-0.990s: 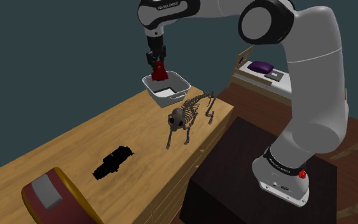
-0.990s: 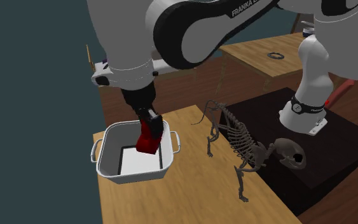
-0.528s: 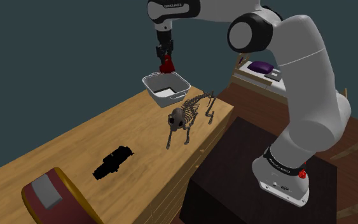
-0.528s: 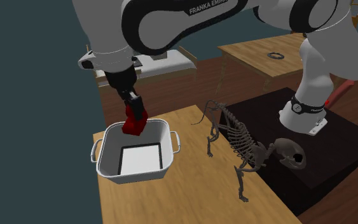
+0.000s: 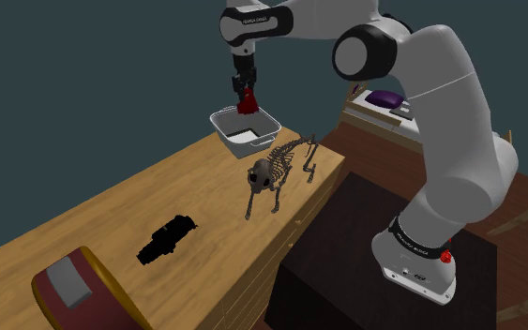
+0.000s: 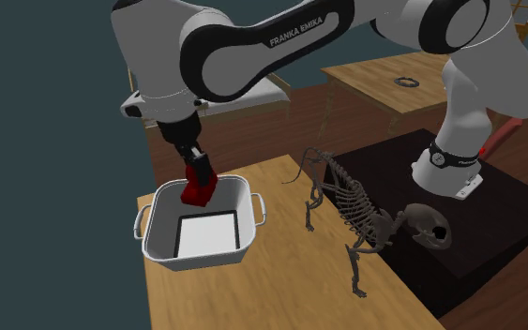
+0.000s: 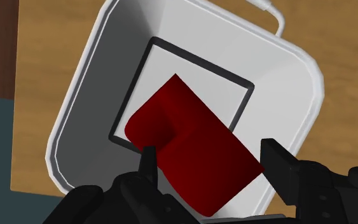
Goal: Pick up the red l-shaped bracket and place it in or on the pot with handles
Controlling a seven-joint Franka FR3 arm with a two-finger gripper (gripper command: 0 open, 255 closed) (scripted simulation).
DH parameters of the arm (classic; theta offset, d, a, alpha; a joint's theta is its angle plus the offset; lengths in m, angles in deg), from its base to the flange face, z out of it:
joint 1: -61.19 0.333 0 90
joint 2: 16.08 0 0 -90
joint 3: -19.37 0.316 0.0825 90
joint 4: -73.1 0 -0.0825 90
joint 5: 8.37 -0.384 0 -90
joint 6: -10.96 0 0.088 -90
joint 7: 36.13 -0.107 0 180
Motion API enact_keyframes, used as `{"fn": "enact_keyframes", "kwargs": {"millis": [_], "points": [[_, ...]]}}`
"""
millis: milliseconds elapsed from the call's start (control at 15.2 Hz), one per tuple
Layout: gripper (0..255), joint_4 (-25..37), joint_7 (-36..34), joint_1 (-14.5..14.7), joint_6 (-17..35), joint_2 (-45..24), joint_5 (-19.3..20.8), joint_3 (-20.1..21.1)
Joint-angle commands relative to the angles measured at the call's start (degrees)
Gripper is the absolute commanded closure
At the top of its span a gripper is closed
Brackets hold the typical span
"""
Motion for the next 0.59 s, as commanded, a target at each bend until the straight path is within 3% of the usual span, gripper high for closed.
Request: {"fn": "enact_keyframes", "kwargs": {"millis": [0, 528], "points": [[255, -0.9, -0.1, 0.0, 1.3, -0.3, 0.0, 0.0], [255, -4.3, -0.4, 0.0, 6.3, -2.0, 0.1, 0.0]]}}
